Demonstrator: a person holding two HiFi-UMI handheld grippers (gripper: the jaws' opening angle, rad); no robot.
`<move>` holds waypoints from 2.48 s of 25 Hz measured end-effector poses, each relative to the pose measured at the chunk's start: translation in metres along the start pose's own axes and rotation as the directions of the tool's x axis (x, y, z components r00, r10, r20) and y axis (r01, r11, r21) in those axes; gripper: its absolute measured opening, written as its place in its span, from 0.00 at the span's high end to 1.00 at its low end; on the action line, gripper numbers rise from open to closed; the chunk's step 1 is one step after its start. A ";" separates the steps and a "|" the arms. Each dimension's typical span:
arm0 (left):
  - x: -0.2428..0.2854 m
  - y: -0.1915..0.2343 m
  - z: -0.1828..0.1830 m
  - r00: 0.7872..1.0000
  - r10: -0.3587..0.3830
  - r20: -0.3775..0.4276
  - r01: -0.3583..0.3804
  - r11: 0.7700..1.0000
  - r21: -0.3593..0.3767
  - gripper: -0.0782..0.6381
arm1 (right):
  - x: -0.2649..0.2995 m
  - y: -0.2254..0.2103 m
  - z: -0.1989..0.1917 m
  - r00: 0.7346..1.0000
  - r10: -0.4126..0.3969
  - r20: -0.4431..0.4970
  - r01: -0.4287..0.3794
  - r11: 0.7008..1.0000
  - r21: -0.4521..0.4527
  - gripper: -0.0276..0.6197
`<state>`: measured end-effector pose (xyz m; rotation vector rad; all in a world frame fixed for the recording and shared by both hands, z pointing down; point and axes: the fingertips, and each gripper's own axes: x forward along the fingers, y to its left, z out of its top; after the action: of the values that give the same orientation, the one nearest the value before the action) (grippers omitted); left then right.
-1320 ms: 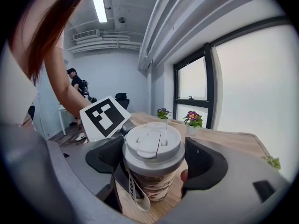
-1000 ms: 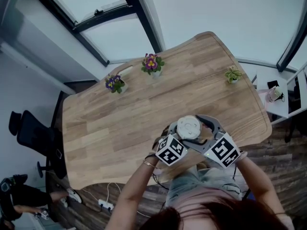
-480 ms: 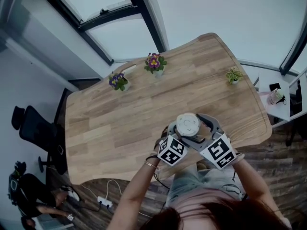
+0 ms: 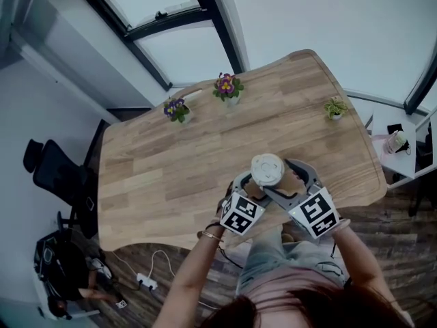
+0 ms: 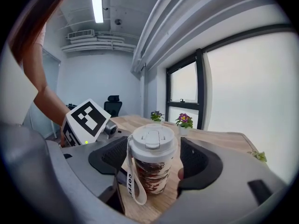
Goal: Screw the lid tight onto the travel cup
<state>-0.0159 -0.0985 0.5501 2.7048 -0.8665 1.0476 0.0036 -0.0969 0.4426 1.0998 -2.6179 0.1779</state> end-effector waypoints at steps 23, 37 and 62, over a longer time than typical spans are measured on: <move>-0.061 -0.018 -0.006 0.972 0.229 0.046 -0.219 0.963 -0.155 0.70 | -0.036 0.003 0.002 0.996 -0.063 0.057 0.057 0.993 0.099 0.85; -0.112 -0.017 0.004 0.909 0.398 0.124 -0.346 0.886 -0.308 0.86 | -0.054 0.019 0.009 0.994 -0.098 0.053 0.090 0.986 0.137 0.95; -0.232 -0.085 0.057 0.763 0.577 0.290 -0.426 0.787 -0.446 0.89 | -0.141 0.073 0.056 0.986 -0.098 0.136 0.074 0.982 0.172 0.96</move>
<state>-0.0740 0.0640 0.3647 2.4435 -1.7573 0.2865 0.0330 0.0374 0.3451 1.3265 -2.7151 0.3142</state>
